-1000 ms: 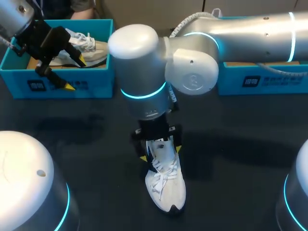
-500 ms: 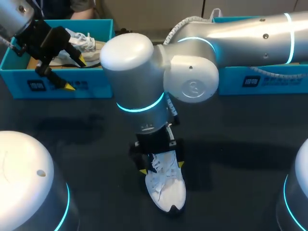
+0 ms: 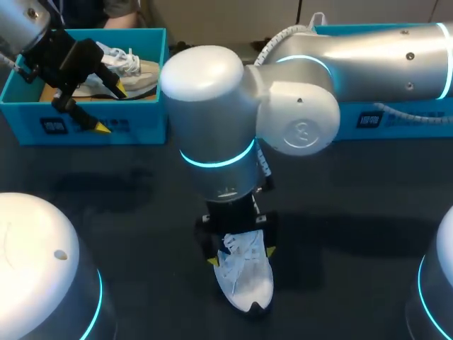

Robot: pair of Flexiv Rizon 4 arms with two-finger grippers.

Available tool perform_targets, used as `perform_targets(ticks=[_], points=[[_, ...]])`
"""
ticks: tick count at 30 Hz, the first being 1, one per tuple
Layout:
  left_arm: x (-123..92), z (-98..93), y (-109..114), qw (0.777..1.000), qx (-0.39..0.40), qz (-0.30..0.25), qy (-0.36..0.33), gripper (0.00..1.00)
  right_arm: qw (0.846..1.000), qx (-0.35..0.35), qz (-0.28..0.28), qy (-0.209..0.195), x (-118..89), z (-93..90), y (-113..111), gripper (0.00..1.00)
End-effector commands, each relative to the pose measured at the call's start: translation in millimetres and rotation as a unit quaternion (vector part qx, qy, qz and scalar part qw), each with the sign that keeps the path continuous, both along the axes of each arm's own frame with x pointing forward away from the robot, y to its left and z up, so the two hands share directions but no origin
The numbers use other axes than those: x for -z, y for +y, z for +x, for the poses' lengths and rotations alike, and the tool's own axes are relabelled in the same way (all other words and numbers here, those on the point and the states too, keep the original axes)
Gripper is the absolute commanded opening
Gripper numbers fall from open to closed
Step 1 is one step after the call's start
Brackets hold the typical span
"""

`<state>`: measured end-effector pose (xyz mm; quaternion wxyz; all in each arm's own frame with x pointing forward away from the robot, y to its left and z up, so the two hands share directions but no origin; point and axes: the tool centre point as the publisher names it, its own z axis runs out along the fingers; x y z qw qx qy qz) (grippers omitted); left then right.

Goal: Take the shoe out of the shoebox, open the shoe tongue, remove and reinsert the insole, then place the shoe into the shoebox

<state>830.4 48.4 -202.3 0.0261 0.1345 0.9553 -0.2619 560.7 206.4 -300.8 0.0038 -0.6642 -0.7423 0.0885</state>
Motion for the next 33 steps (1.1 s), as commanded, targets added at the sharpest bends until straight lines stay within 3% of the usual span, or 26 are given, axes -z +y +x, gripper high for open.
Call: perform_targets(ticks=[1,4,6,7,13,21,33], points=[[0,-0.4,0,1.0,0.0,0.001,0.0,1.0,0.999,0.035,-0.01,-0.022,-2,-16.2,8,1.0],[0,-0.4,0,1.0,0.0,0.001,0.0,1.0,0.999,0.034,-0.014,-0.018,-4,-19.4,9,0.99],[0,-0.4,0,1.0,0.0,0.001,0.0,1.0,0.999,0.038,-0.014,-0.016,-5,-25.1,8,0.87],[0,-0.4,0,1.0,0.0,0.001,0.0,1.0,0.999,0.041,-0.013,-0.019,-6,-30.6,7,0.49],[0,-0.4,0,1.0,0.0,0.001,0.0,1.0,0.999,0.048,-0.018,-0.016,-13,-40.6,9,0.18],[0,-0.4,0,1.0,0.0,0.001,0.0,1.0,0.999,0.038,-0.024,-0.026,-11,-22.1,8,0.2],[0,-0.4,0,1.0,0.0,0.001,0.0,1.0,0.999,-0.007,-0.017,-0.047,1,41.0,2,0.22]])
